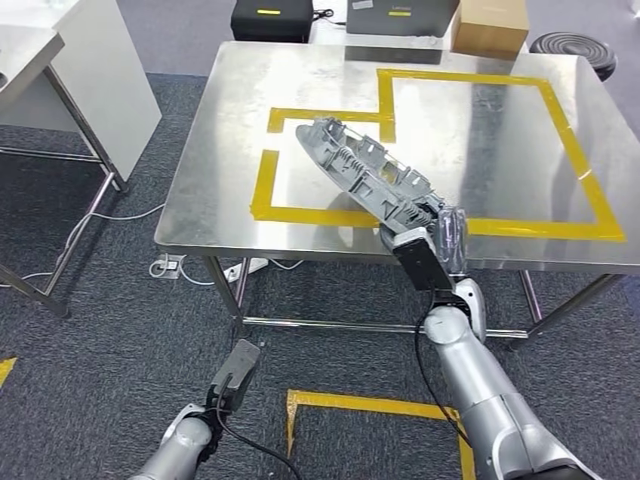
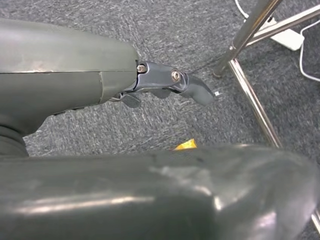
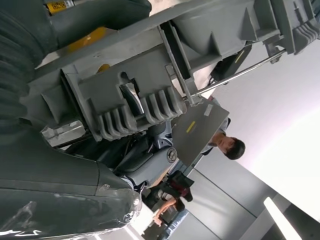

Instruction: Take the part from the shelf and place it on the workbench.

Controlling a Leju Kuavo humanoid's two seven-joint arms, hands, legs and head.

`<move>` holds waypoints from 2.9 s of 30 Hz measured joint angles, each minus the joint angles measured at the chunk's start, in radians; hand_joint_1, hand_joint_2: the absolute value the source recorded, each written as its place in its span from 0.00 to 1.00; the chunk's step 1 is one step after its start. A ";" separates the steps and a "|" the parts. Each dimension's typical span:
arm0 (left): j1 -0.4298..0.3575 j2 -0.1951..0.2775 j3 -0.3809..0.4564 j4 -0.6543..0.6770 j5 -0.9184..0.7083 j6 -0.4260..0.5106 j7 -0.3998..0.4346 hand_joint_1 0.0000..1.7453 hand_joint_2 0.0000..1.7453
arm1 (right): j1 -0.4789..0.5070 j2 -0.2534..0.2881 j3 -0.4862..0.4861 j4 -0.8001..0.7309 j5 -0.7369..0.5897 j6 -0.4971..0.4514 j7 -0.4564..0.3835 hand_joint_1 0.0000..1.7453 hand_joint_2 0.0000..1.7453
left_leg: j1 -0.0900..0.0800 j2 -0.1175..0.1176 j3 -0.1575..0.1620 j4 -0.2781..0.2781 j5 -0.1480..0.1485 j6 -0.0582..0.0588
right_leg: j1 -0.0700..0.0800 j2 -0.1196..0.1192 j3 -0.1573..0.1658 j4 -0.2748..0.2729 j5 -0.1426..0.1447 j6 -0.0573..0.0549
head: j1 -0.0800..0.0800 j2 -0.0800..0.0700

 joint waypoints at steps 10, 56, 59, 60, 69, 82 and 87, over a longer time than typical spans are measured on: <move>-0.005 0.004 -0.001 0.000 0.005 -0.009 0.002 0.00 0.00 | -0.002 0.003 0.004 0.001 -0.015 0.013 -0.002 1.00 1.00 | -0.006 -0.005 0.009 0.001 -0.006 -0.024 | -0.001 0.003 0.087 -0.208 0.126 -0.012 | -0.004 0.000; 0.001 0.021 -0.007 -0.001 0.044 0.010 0.036 0.00 0.00 | 0.054 0.058 0.021 -0.114 -0.335 0.372 0.057 1.00 1.00 | -0.004 0.001 0.026 -0.005 -0.014 -0.025 | 0.004 0.009 0.087 -0.217 0.134 -0.015 | -0.013 0.000; 0.002 0.022 -0.007 -0.001 0.045 0.011 0.036 0.00 0.00 | 0.062 0.057 0.023 -0.130 -0.338 0.369 0.054 1.00 1.00 | 0.002 0.001 0.029 -0.010 -0.010 -0.009 | 0.002 0.003 0.050 -0.146 0.086 -0.001 | -0.008 0.000; 0.002 0.022 -0.007 -0.001 0.045 0.011 0.036 0.00 0.00 | 0.065 0.057 0.023 -0.133 -0.338 0.366 0.053 1.00 1.00 | 0.002 0.001 0.029 -0.010 -0.011 -0.006 | 0.002 0.001 0.022 -0.083 0.056 0.002 | -0.005 0.000; 0.007 0.025 -0.007 -0.001 0.054 0.019 0.036 0.00 0.00 | 0.065 0.061 0.024 -0.134 -0.357 0.324 0.100 1.00 1.00 | -0.005 -0.005 0.036 -0.007 -0.017 -0.018 | 0.004 0.001 0.087 -0.211 0.135 -0.006 | -0.005 0.000; 0.014 0.020 -0.033 -0.001 0.042 0.018 0.047 0.00 0.00 | 0.099 0.052 0.049 -0.135 -0.030 -0.081 0.049 1.00 1.00 | 0.000 0.000 -0.008 0.097 -0.041 -0.051 | -0.003 0.002 0.092 -0.219 0.139 -0.034 | -0.010 0.000; 0.011 0.013 -0.046 -0.001 0.030 0.010 0.057 0.00 0.00 | 0.102 0.054 -0.001 -0.138 0.197 -0.090 0.033 1.00 1.00 | -0.001 -0.001 0.032 -0.003 -0.022 -0.027 | 0.001 0.007 0.078 -0.218 0.143 -0.009 | -0.010 0.000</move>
